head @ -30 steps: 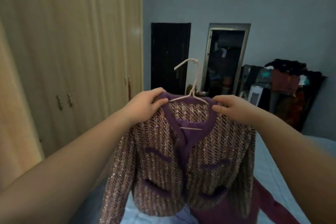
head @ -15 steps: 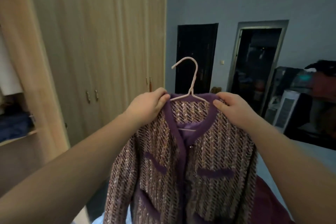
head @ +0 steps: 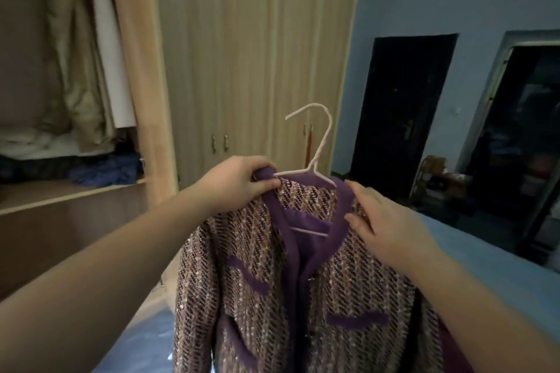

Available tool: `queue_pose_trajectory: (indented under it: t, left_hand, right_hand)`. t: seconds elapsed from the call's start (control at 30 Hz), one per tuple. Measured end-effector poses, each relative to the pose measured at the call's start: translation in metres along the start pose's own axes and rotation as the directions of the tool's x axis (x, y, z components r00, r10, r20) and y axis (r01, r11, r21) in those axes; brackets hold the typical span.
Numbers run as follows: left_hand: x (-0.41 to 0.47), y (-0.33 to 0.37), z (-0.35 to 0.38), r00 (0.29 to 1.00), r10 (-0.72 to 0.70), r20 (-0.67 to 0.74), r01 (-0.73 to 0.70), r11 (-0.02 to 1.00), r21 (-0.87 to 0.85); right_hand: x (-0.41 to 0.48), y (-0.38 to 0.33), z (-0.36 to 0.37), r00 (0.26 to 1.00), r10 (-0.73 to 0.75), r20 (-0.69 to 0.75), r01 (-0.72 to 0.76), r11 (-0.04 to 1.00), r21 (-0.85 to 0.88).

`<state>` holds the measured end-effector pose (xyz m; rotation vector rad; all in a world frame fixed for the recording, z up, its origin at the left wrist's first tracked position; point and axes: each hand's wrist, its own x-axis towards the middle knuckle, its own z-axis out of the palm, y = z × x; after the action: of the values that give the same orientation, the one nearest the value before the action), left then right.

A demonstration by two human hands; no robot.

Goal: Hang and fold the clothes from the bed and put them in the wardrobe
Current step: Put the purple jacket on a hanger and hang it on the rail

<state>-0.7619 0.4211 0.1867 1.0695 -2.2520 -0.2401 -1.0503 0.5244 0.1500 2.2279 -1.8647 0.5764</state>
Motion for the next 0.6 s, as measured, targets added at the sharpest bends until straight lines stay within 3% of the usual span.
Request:
queue_pose_trajectory:
  t: [0.1, 0.23, 0.3, 0.37, 0.4, 0.47, 0.5, 0.53, 0.6]
  left_hand:
    - [-0.012, -0.010, -0.018, 0.999, -0.034, 0.003, 0.034, 0.999, -0.037]
    - [-0.027, -0.027, -0.056, 0.990, -0.123, -0.066, 0.125, 0.991, 0.041]
    - [-0.039, -0.041, -0.078, 0.984, -0.149, -0.096, 0.156, 0.985, 0.070]
    - [-0.056, -0.058, -0.102, 0.975, -0.168, -0.142, 0.181, 0.980, 0.078]
    - [-0.064, -0.066, -0.113, 0.971, -0.173, -0.166, 0.189, 0.978, 0.084]
    - [-0.078, -0.086, -0.137, 0.958, -0.184, -0.222, 0.210, 0.972, 0.101]
    - [-0.083, -0.098, -0.149, 0.945, -0.198, -0.258, 0.233, 0.966, 0.111]
    - [-0.089, -0.111, -0.161, 0.929, -0.222, -0.297, 0.266, 0.957, 0.117]
    - [-0.099, -0.146, -0.190, 0.885, -0.274, -0.376, 0.341, 0.932, 0.124]
  right_hand:
    - [0.023, 0.003, 0.016, 0.999, -0.017, 0.032, 0.014, 0.996, 0.089]
    - [0.071, -0.015, 0.021, 0.964, -0.060, 0.258, -0.054, 0.910, 0.410]
    - [0.097, -0.034, 0.022, 0.936, -0.125, 0.329, -0.086, 0.825, 0.558]
    - [0.120, -0.053, 0.030, 0.887, -0.177, 0.426, -0.214, 0.659, 0.721]
    - [0.131, -0.065, 0.035, 0.856, -0.191, 0.480, -0.304, 0.565, 0.767]
    - [0.156, -0.097, 0.045, 0.837, -0.202, 0.508, -0.359, 0.496, 0.790]
    - [0.171, -0.117, 0.051, 0.859, -0.186, 0.476, -0.325, 0.520, 0.790]
    - [0.185, -0.141, 0.057, 0.893, -0.188, 0.409, -0.222, 0.606, 0.764]
    - [0.210, -0.194, 0.069, 0.942, -0.267, 0.202, 0.108, 0.814, 0.571]
